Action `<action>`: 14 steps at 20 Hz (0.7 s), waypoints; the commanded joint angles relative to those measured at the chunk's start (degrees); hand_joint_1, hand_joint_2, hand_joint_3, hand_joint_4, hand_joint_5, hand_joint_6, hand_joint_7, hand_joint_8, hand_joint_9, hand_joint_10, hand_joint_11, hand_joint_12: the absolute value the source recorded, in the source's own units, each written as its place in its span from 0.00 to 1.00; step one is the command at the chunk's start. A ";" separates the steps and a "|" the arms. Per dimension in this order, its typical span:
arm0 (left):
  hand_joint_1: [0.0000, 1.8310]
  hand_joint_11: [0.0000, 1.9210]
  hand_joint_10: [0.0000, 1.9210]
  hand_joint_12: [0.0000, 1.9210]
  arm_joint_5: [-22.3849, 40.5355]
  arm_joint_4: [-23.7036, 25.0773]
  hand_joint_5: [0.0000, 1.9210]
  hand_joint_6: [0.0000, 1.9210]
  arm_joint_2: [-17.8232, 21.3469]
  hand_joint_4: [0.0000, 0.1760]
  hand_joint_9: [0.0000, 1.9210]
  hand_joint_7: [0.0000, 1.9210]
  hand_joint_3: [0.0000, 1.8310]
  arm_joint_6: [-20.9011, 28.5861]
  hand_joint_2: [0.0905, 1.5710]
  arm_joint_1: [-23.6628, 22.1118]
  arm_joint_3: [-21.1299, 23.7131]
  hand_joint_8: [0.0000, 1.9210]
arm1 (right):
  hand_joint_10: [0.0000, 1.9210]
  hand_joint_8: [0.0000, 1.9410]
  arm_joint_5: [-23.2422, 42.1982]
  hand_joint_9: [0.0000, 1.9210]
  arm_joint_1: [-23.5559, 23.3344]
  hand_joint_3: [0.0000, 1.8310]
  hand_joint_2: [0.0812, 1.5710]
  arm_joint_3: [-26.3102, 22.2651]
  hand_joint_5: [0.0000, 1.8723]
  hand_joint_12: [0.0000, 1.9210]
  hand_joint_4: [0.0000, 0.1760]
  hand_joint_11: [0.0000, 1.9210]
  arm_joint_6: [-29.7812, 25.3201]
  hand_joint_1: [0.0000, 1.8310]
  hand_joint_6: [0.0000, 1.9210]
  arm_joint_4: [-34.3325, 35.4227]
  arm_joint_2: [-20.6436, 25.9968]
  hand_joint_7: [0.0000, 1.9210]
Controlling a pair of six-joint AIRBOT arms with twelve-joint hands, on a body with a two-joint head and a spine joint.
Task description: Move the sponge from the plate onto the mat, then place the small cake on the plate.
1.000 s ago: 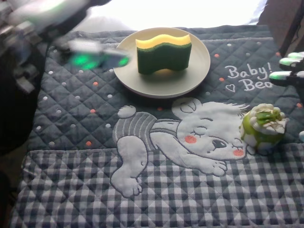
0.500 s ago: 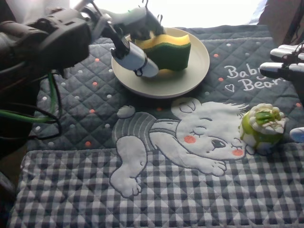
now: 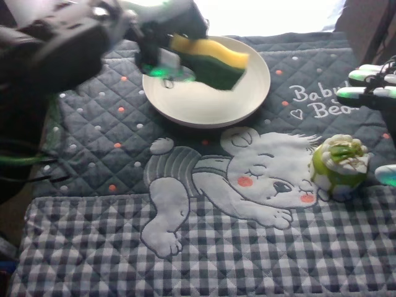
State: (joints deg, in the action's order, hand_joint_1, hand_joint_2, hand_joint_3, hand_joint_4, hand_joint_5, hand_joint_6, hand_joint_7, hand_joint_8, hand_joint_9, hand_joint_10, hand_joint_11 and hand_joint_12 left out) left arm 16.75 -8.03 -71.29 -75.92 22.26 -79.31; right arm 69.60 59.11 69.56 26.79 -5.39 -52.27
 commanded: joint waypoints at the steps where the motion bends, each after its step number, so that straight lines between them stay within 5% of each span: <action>1: 0.65 0.50 0.65 0.81 9.87 1.65 0.56 0.39 2.43 0.00 0.55 0.54 0.00 -0.15 0.67 -0.33 1.94 0.53 | 0.00 0.00 6.63 0.10 -0.60 0.00 0.71 0.25 0.16 0.31 0.48 0.01 -0.60 0.21 0.00 1.93 0.37 0.10; 2: 0.64 0.48 0.64 0.81 12.24 3.57 0.55 0.42 6.35 0.00 0.53 0.54 0.00 -0.13 0.67 0.86 6.37 0.47 | 0.00 0.00 6.63 0.10 -0.60 0.00 0.71 0.23 0.16 0.32 0.44 0.01 -0.71 0.22 0.00 1.93 0.38 0.10; 3: 0.64 0.46 0.74 0.89 14.67 5.31 0.57 0.41 10.37 0.00 0.49 0.50 0.00 -0.12 0.66 2.62 11.06 0.55 | 0.01 0.00 6.63 0.11 -0.60 0.00 0.72 0.20 0.16 0.32 0.40 0.01 -0.82 0.22 0.00 1.93 0.40 0.11; 4: 0.68 0.43 0.72 0.89 15.97 6.53 0.59 0.28 12.22 0.00 0.47 0.50 0.00 0.01 0.68 3.69 13.35 0.64 | 0.00 0.00 6.63 0.11 -0.60 0.00 0.72 0.18 0.17 0.32 0.36 0.01 -0.99 0.22 0.00 1.96 0.42 0.11; 5: 0.69 0.42 0.70 0.90 17.65 7.95 0.60 0.23 14.49 0.00 0.47 0.51 0.00 0.04 0.67 5.38 16.25 0.64 | 0.01 0.00 6.62 0.11 -0.60 0.00 0.72 0.18 0.17 0.32 0.31 0.02 -1.28 0.23 0.00 2.07 0.45 0.11; 6: 0.70 0.44 0.58 0.80 21.14 8.74 0.65 0.16 18.43 0.00 0.51 0.56 0.00 0.04 0.65 8.91 21.14 0.55 | 0.00 0.01 6.62 0.11 -0.60 0.00 0.72 0.19 0.18 0.32 0.27 0.01 -1.48 0.22 0.01 2.16 0.49 0.12; 8: 0.70 0.44 0.54 0.77 24.13 8.28 0.67 0.11 21.06 0.00 0.53 0.57 0.00 0.72 0.65 12.09 24.02 0.55 | 0.01 0.01 6.61 0.12 -0.60 0.00 0.72 0.26 0.18 0.32 0.21 0.01 -1.48 0.23 0.01 2.44 0.49 0.13; 10: 0.70 0.46 0.68 0.88 26.41 7.68 0.62 0.18 22.50 0.00 0.51 0.54 0.00 2.28 0.66 15.03 25.60 0.61 | 0.01 0.01 6.61 0.13 -0.61 0.00 0.71 0.49 0.19 0.33 0.02 0.03 -1.48 0.19 0.01 3.36 0.49 0.14; 12: 0.66 0.48 0.73 0.90 26.89 6.19 0.65 0.26 22.53 0.00 0.51 0.54 0.00 2.52 0.62 17.48 26.21 0.56 | 0.00 0.00 6.61 0.14 -0.72 0.00 0.72 0.95 0.19 0.31 0.27 0.04 -1.47 0.19 0.00 4.17 0.33 0.15; 13: 0.65 0.42 0.59 0.81 26.91 5.13 0.65 0.26 22.25 0.00 0.51 0.58 0.00 2.52 0.62 18.58 26.25 0.36 | 0.00 0.00 6.54 0.14 -0.99 0.00 0.72 1.19 0.18 0.31 0.46 0.04 -1.47 0.16 0.00 4.21 0.09 0.15; 14: 0.59 0.36 0.45 0.71 26.91 3.74 0.56 0.10 21.90 0.00 0.49 0.58 0.00 2.52 0.59 19.97 26.23 0.20 | 0.00 0.00 6.02 0.13 -1.47 0.00 0.71 1.49 0.18 0.31 0.54 0.03 -1.47 0.14 0.00 4.18 -0.32 0.14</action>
State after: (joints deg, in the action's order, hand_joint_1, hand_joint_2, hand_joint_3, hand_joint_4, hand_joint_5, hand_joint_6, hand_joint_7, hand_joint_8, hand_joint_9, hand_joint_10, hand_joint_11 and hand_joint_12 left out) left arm 37.26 -4.60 -49.08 -73.52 43.22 -53.36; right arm 69.01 58.04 70.98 25.61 -3.01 -52.80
